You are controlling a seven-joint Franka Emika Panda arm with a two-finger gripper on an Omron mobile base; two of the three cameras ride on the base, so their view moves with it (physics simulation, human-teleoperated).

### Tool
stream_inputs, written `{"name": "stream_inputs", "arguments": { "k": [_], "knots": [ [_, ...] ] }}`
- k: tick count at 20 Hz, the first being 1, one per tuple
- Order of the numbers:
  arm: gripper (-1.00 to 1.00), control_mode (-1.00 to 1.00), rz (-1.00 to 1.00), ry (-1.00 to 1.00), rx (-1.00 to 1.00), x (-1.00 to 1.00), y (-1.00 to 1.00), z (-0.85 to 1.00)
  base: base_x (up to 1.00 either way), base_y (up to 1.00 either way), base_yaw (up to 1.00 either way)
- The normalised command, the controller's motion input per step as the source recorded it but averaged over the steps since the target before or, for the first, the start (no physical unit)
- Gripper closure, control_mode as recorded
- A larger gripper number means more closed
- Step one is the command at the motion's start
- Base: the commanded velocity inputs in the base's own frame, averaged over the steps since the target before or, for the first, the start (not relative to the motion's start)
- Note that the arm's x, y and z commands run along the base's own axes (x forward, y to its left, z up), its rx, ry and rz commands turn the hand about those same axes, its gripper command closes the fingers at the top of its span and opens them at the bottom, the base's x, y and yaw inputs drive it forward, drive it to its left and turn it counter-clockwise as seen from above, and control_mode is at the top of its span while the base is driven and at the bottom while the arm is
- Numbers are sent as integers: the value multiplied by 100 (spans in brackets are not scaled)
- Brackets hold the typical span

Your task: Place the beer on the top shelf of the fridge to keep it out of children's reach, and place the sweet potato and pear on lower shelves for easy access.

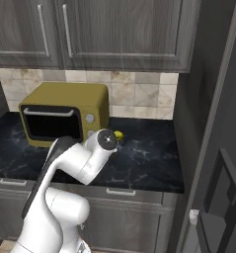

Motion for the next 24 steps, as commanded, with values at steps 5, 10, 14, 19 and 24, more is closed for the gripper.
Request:
{"name": "stream_inputs", "arguments": {
  "k": [5, 10, 14, 19, 24],
  "knots": [
    [-100, -100, 16, -11, 5, 23, -2, -16, 0, 0, 0],
    [-100, -100, 9, -12, 12, 21, 0, -2, 0, 0, 0],
    [-100, -100, 4, -10, 13, 20, 0, 0, 0, 0, 0],
    [-100, -100, 0, -2, 11, 27, 0, 0, 0, 0, 0],
    [-100, -100, 0, 0, 7, 28, 2, 0, 0, 0, 0]
  ]
}}
